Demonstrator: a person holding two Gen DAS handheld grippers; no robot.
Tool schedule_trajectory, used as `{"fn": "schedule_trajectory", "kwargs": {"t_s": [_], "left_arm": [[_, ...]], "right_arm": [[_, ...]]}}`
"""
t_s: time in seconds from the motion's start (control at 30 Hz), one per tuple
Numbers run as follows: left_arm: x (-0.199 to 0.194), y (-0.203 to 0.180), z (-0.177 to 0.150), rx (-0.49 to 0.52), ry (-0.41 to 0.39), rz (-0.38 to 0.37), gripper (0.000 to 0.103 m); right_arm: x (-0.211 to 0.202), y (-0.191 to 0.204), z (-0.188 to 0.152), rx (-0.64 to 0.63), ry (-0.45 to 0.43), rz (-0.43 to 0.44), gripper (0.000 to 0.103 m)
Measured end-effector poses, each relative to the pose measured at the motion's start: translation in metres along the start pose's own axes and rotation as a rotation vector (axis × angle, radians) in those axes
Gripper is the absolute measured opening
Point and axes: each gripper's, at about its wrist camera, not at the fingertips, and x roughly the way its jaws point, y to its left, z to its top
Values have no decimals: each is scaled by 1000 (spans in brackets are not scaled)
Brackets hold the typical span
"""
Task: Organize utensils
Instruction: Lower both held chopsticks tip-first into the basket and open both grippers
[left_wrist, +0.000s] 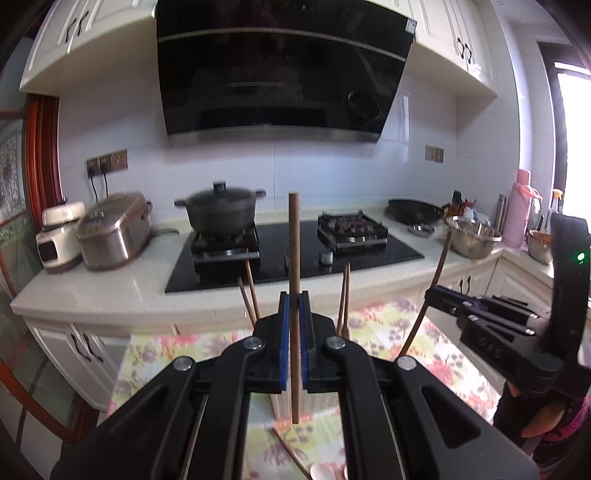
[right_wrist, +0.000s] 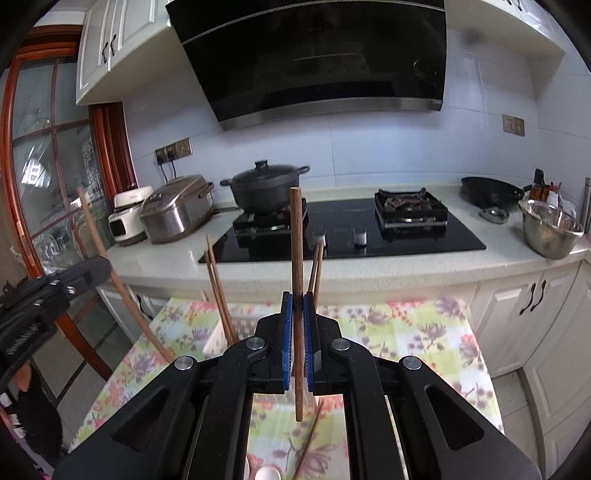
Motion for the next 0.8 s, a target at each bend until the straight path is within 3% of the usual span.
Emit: {"fn": "schedule_trajectory", "kwargs": {"t_s": [0.23,0.37,0.6,0.8], "left_arm": [[17,4,44,-2,-49,38,5],[45,7,52,-4,-27,53,5],[98,20,26,-41,65,24,5],[136,32,-10,-70,207,-31,5]], "right_arm": [[28,-3,27,25,-3,15,6],[53,0,29,11,27,8,6],[94,8,13,-14,127,28,6],[126,12,-4,-36,242,7,6]]}}
